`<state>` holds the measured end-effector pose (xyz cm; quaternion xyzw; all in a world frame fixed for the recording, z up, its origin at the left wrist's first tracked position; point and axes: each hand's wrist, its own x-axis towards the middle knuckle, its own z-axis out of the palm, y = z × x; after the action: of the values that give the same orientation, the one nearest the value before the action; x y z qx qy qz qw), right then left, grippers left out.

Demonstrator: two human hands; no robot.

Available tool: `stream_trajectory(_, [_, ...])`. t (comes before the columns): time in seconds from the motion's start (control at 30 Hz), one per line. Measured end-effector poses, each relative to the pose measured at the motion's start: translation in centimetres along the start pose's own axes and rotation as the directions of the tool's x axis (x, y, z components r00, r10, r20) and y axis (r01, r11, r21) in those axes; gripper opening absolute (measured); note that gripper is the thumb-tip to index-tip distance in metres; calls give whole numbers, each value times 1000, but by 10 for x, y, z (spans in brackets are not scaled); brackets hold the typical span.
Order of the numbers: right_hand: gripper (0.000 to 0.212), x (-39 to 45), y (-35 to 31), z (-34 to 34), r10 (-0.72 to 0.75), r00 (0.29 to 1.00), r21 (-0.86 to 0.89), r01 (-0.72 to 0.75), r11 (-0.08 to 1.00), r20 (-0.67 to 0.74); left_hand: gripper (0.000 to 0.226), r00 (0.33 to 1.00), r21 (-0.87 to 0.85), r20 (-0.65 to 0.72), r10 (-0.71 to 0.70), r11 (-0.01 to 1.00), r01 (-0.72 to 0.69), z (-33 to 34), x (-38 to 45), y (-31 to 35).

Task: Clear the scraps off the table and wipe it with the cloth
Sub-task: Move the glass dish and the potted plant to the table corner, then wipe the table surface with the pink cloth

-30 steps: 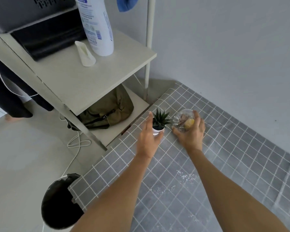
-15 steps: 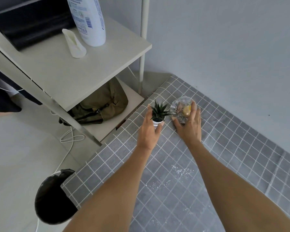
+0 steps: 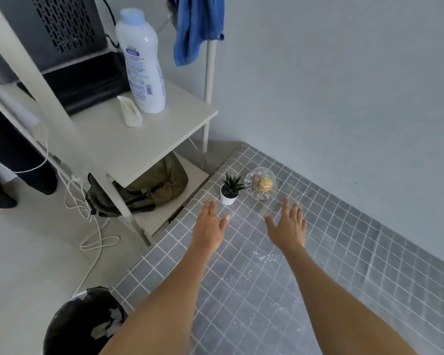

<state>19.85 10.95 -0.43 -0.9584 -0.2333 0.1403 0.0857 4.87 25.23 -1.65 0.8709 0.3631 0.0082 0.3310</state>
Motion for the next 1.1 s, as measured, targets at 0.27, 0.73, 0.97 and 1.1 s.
stream_trajectory(0.27, [63,-106,48,-5,96,992,3,-97,995,87,68,942,413,303,144,871,-265,3,-39,38])
stream_trajectory(0.73, [61,-206,162,-33,308,951,102,-309,946,24,68,827,417,451,336,739,-528,57,-111,155])
stream_trajectory(0.97, [60,-258,232,-43,293,956,129,-293,947,15,66,833,426,446,327,741,-519,102,-182,204])
stream_trajectory(1.1, [60,-295,280,-45,286,958,139,-285,948,14,66,839,424,446,311,752,-504,139,-234,229])
